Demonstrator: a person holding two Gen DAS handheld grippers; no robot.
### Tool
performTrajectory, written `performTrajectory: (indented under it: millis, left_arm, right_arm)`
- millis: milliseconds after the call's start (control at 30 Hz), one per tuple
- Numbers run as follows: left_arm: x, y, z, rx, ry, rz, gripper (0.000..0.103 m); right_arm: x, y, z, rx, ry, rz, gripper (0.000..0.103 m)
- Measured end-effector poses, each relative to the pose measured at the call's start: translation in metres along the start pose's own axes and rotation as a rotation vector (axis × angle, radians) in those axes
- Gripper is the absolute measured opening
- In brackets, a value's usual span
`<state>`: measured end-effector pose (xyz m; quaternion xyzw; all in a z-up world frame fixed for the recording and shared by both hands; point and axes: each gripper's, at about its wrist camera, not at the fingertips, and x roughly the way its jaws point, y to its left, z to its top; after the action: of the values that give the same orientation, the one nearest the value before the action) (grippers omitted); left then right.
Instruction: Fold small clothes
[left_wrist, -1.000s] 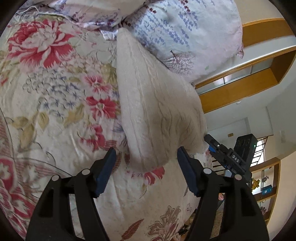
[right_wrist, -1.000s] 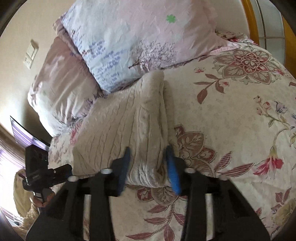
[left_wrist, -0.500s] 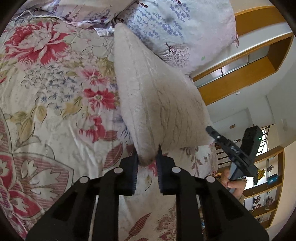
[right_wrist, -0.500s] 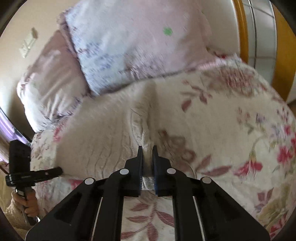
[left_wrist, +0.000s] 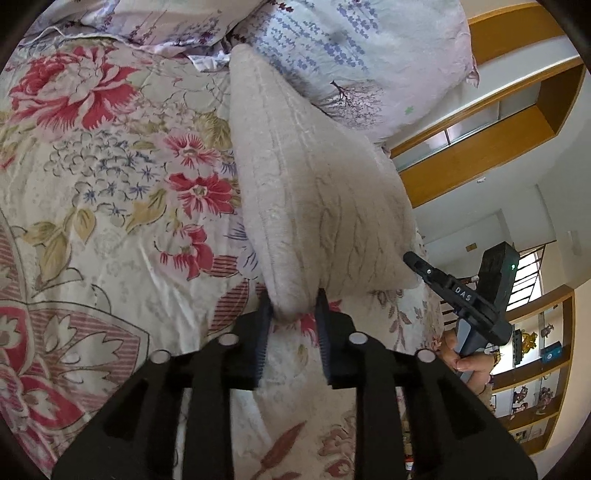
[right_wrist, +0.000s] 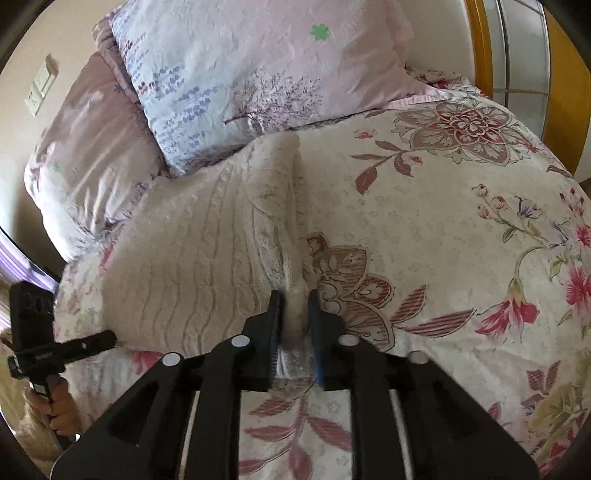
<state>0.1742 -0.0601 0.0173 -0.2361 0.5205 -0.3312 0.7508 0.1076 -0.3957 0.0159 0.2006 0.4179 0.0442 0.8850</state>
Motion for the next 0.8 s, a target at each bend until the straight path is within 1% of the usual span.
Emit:
performTrajectory:
  millis: [33,67,100,133,200,267,333,367,400,433,500,567,633,700,800]
  left_arm:
    - [-0.006,-0.001,0.003,-0.001,-0.017,0.0,0.035]
    - [-0.01,-0.001,0.006,0.0,-0.034,0.005,0.049]
    - [-0.014,-0.001,0.012,-0.002,-0.062,0.021,0.056]
    - [-0.016,-0.001,0.016,-0.005,-0.076,0.029,0.062]
    - [-0.016,-0.001,0.025,-0.011,-0.101,0.033,0.065]
    - [-0.012,0.001,0.037,-0.018,-0.115,0.062,0.07]
    - [-0.004,0.003,0.047,-0.031,-0.112,0.098,0.072]
    - [-0.001,0.004,0.05,-0.042,-0.106,0.11,0.072]
    - [0.005,0.003,0.055,-0.048,-0.096,0.119,0.073]
    - [0.008,0.002,0.058,-0.046,-0.09,0.131,0.073]
    - [0.013,0.001,0.065,-0.032,-0.088,0.156,0.074]
    - [0.018,0.0,0.069,-0.019,-0.09,0.174,0.075]
    - [0.024,-0.003,0.074,-0.004,-0.085,0.182,0.075]
    - [0.027,-0.006,0.073,0.011,-0.086,0.194,0.075]
    - [0.034,-0.013,0.076,0.045,-0.09,0.212,0.076]
  right_arm:
    - [-0.005,0.001,0.003,0.008,-0.016,0.013,0.029]
    - [-0.012,0.001,0.01,0.019,-0.05,0.04,0.035]
    - [-0.014,0.002,0.015,0.028,-0.069,0.053,0.038]
    - [-0.014,0.003,0.021,0.036,-0.076,0.061,0.038]
    - [-0.005,0.008,0.036,0.043,-0.068,0.079,0.038]
    - [0.008,0.012,0.046,0.048,-0.053,0.072,0.038]
    - [0.023,0.012,0.053,0.058,-0.028,0.065,0.038]
    - [0.032,0.013,0.055,0.064,-0.005,0.067,0.032]
    - [0.038,0.014,0.056,0.058,0.005,0.071,0.023]
    - [0.04,0.015,0.055,0.048,-0.002,0.066,0.012]
    - [0.033,0.015,0.055,0.04,-0.056,0.051,0.011]
    - [0.027,0.008,0.055,0.062,-0.086,0.042,0.011]
    - [0.028,0.003,0.055,0.078,-0.081,0.041,0.01]
    - [0.029,0.001,0.053,0.078,-0.08,0.02,0.01]
    - [0.028,0.0,0.051,0.082,-0.102,0.011,0.01]
